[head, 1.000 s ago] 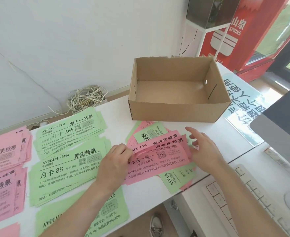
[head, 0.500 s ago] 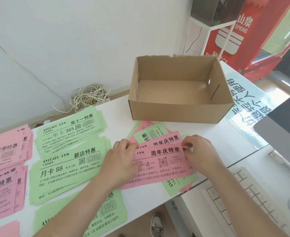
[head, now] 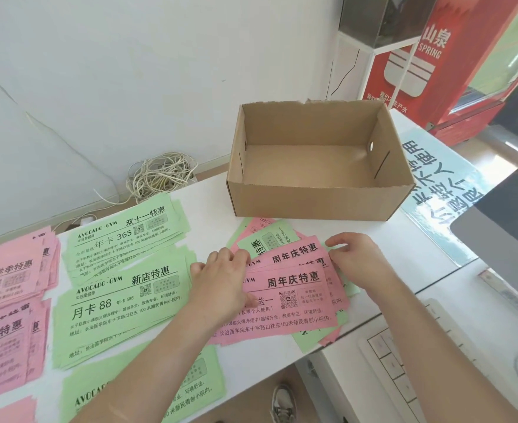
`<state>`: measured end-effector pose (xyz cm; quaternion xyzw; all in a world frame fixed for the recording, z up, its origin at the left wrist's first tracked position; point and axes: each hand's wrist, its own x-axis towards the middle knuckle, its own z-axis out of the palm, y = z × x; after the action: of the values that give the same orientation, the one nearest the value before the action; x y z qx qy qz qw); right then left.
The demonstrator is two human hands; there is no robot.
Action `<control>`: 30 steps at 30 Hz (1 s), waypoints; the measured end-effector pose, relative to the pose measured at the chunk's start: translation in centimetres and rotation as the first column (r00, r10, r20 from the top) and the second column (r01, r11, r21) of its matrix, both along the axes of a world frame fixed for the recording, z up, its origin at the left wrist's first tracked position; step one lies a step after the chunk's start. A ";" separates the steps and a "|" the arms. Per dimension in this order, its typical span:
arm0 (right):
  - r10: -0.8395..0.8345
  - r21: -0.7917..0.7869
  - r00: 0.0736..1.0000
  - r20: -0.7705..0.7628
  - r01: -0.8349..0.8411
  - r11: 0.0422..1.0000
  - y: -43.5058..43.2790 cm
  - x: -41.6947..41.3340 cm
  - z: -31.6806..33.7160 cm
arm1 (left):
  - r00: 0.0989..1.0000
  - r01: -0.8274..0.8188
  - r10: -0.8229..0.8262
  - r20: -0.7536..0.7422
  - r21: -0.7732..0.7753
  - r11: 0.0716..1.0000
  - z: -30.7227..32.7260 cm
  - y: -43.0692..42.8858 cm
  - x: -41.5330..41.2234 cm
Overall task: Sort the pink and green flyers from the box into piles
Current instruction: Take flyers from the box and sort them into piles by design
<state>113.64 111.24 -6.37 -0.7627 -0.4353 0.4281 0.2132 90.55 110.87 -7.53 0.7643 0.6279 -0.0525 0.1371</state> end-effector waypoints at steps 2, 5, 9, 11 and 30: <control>0.111 0.029 0.960 0.258 -0.122 0.992 -0.2 -0.3 -0.1 | 1.000 0.001 -0.001 -0.006 0.002 1.000 -0.1 -0.1 0.0; 0.125 0.032 0.958 0.258 -0.138 0.990 -0.1 -0.7 -0.1 | 1.000 0.002 -0.002 0.001 0.010 1.000 0.0 -0.3 0.1; 0.045 -0.005 0.995 0.088 -0.045 0.999 0.3 -0.5 -0.4 | 1.000 0.015 -0.016 0.018 0.046 0.999 0.1 -0.6 0.1; 0.038 0.016 0.998 0.040 -0.038 0.999 0.3 -0.5 -0.4 | 0.999 0.013 -0.015 0.037 0.061 0.998 0.2 -0.8 0.1; 0.104 0.219 0.975 -0.196 -0.060 0.974 -2.1 1.0 1.6 | 0.876 -0.140 0.152 0.457 -0.061 0.988 4.6 -1.1 -2.5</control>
<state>114.68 109.19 -4.73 -0.6684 -0.4855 0.4644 0.3192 88.06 109.76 -2.93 0.7035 0.6325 0.1325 0.2956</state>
